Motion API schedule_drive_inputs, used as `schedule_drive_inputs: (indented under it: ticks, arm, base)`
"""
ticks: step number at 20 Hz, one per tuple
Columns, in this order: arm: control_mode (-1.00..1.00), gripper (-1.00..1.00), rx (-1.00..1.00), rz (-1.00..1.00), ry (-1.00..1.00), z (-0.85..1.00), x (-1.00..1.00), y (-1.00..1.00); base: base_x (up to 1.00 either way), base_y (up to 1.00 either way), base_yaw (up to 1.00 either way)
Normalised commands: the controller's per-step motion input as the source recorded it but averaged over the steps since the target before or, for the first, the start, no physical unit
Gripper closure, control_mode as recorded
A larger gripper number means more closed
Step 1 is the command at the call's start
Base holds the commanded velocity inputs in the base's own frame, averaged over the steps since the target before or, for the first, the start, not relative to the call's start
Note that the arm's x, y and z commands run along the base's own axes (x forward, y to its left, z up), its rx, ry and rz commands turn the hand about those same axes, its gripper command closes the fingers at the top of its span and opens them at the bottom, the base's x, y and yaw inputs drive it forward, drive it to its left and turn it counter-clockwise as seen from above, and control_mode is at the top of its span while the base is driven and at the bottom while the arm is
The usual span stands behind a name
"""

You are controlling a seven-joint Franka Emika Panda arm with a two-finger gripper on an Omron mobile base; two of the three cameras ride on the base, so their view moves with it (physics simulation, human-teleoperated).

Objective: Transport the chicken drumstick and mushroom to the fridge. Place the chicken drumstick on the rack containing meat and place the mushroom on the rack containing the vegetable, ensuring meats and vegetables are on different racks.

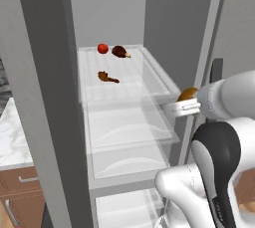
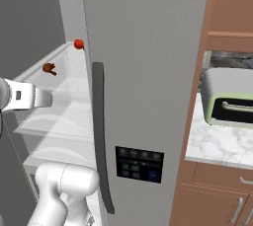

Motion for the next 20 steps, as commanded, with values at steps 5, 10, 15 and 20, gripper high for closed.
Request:
schedule_drive_inputs:
  ticks: [5, 10, 15, 20]
  arm:
    - [-1.0, 1.0, 0.0, -0.09, -0.13, 0.07, 0.34, 0.1]
    - [-1.0, 1.0, 0.01, 0.0, 0.0, 0.0, 0.56, 0.0]
    - [-1.0, 1.0, 0.01, 0.0, 0.0, 0.0, 0.81, 0.0]
    - [-1.0, 1.0, 0.0, 0.0, 0.03, -0.04, 0.92, 0.0]
  base:
    - [0.0, 0.0, 0.0]
    - [0.0, 0.0, 0.0]
    - [0.0, 0.0, 0.0]
    - [0.0, 0.0, 0.0]
